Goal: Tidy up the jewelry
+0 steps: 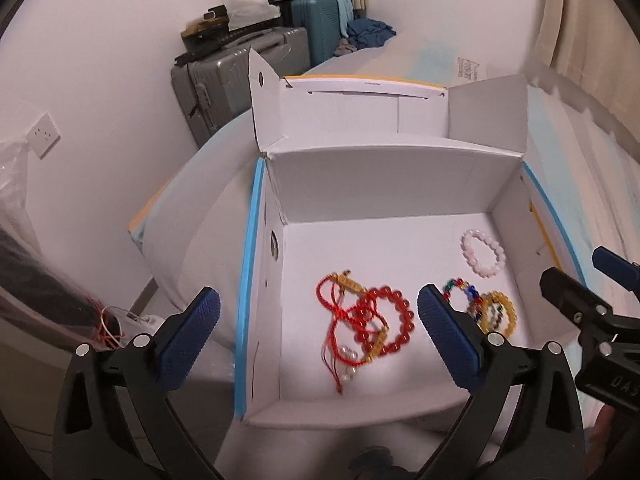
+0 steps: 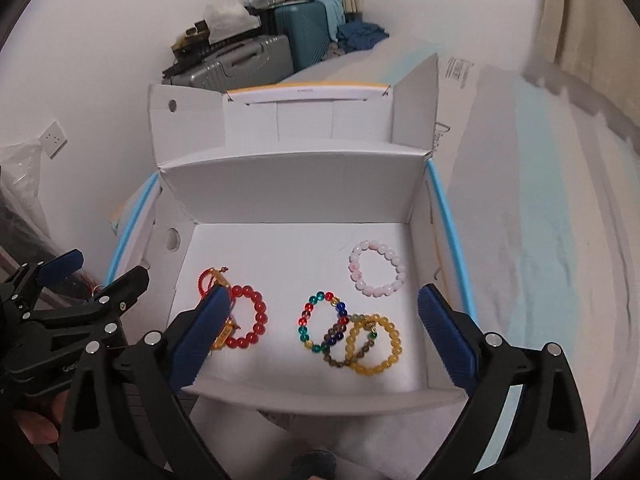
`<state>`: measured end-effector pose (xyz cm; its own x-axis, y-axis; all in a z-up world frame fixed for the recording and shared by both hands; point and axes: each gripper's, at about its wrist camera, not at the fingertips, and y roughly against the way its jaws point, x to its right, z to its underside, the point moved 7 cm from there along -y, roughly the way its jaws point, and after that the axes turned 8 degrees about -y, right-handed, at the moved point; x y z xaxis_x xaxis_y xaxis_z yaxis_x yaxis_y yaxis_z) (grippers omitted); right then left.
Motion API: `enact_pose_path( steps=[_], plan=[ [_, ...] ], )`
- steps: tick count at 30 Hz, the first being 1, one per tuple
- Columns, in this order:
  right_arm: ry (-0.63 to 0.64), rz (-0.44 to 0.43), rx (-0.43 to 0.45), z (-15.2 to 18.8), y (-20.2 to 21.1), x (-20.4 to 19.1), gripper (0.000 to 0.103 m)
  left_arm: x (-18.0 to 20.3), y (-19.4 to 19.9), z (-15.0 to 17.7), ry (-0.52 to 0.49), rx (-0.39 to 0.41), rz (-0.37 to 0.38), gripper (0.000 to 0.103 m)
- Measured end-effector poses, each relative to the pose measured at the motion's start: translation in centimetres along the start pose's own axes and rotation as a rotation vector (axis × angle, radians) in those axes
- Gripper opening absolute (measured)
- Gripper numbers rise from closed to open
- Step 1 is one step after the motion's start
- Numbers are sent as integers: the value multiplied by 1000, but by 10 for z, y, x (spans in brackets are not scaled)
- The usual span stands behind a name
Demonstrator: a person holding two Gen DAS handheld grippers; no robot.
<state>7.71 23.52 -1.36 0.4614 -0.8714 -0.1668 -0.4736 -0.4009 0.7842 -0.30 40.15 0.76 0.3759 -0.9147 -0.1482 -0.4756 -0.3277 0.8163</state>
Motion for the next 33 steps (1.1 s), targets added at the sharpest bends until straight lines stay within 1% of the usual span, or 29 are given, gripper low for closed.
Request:
enact_pose_path(
  steps=[1,2,6,8,11,18,21,25,28,30,33],
  plan=[
    [1,-2,11,3,7,0,92,0,3,2,2,3,3,97],
    [2,-4,20,4,11,-2,96,0,9,6,4,16,3,97],
    [8,16,70,17,34,1,96,0,29,20,6,58,7,97],
    [7,20,91,25,43,2,96,2,41,27,10,91,18,97],
    [15,29,112,37,54,2,96,4,55,39,5,115,26,97],
    [16,27,137,66,74,2,96,5,68,69,28,119,56,97],
    [27,40,151,76,80,2,96,5,71,79,31,123,60,97],
    [16,42,148,83,81,5,96,7,73,90,32,135,69,97],
    [14,45,145,87,81,7,96,7,75,94,23,140,55,97],
    [12,47,145,88,81,8,96,7,74,95,32,128,64,97],
    [9,47,139,91,81,10,96,5,67,99,67,84,93,97]
  ],
)
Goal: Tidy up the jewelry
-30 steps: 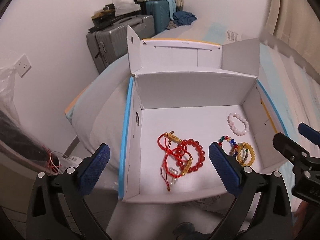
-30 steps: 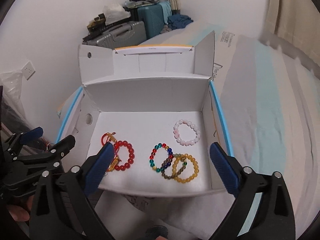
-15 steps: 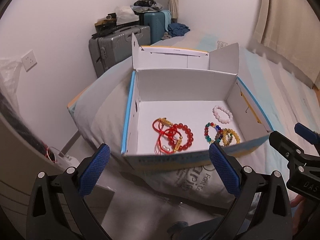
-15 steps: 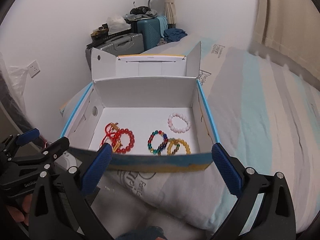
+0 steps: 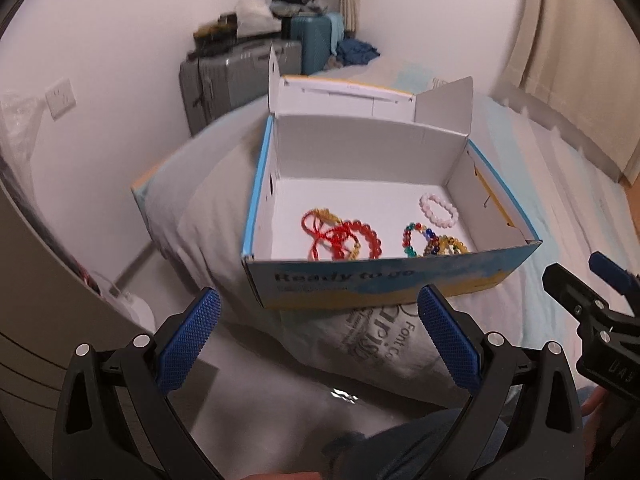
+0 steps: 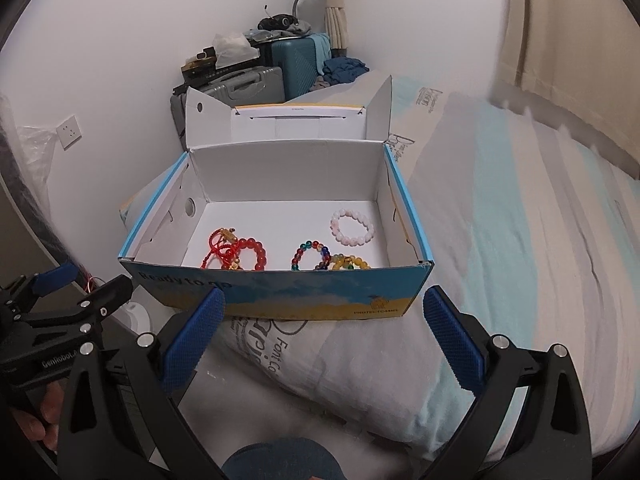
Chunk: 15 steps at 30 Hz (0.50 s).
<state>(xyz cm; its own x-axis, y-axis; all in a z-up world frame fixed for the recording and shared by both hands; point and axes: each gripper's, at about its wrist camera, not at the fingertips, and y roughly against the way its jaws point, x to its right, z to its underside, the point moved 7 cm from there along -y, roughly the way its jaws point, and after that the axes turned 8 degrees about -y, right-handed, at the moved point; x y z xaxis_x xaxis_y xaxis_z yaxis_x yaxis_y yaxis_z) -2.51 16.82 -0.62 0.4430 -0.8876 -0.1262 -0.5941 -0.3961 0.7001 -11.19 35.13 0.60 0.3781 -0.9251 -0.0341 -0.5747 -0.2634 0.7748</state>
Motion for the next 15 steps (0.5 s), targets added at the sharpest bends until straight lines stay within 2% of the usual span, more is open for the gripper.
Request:
enact_pose_path(
  steps=[4,9,15],
  plan=[
    [1,1,-5,2,-1,1,96,-7,-4,3,15,-9,-40,97],
    [-2,5,-13,5,-5,2,96,-4,-6,5,20,-9,-7,97],
    [-3,7,-14,4,-6,1,96,-1,-1,0,-10,26,-50,97]
  ],
)
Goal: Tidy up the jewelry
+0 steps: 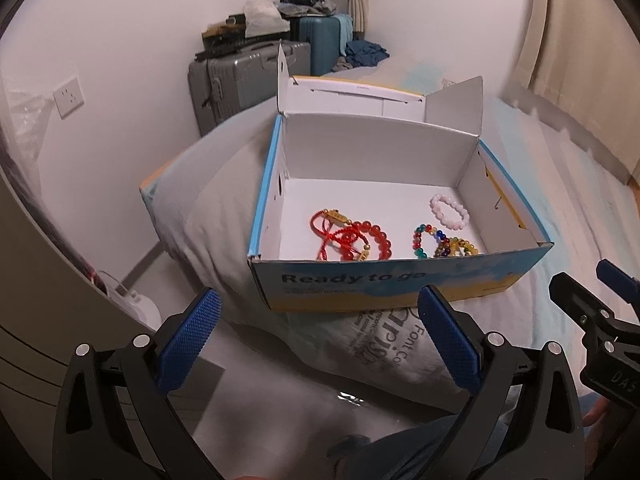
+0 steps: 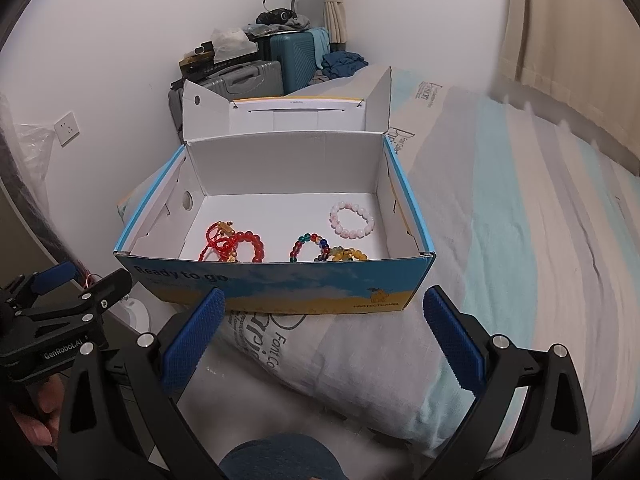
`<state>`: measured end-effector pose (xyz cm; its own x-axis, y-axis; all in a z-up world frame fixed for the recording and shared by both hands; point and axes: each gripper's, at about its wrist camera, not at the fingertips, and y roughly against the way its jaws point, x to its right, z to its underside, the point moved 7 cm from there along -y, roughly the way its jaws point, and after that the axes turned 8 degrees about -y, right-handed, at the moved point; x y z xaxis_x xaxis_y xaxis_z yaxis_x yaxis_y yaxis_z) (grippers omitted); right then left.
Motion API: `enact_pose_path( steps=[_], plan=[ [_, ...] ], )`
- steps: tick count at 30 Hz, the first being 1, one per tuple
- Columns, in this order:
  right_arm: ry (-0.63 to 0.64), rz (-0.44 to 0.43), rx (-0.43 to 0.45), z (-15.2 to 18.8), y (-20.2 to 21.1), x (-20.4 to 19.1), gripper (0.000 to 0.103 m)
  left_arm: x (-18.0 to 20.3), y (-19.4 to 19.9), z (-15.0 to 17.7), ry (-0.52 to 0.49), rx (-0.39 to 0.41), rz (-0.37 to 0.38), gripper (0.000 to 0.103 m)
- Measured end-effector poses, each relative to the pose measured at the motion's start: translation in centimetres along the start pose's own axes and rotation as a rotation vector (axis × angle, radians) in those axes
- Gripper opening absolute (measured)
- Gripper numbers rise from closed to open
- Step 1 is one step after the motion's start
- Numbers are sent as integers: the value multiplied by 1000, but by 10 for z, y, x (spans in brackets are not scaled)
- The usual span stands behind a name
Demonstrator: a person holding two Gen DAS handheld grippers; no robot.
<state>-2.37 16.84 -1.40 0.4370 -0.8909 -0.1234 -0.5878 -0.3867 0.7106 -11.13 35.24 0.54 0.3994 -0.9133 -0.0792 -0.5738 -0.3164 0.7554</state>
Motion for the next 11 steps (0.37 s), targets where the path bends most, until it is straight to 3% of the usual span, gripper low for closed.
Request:
enact_pose_path(
  steps=[11],
  plan=[
    [2,-2,2,-1,-2,-1,96,0,1,-5,-14,4,-9,97]
  ],
)
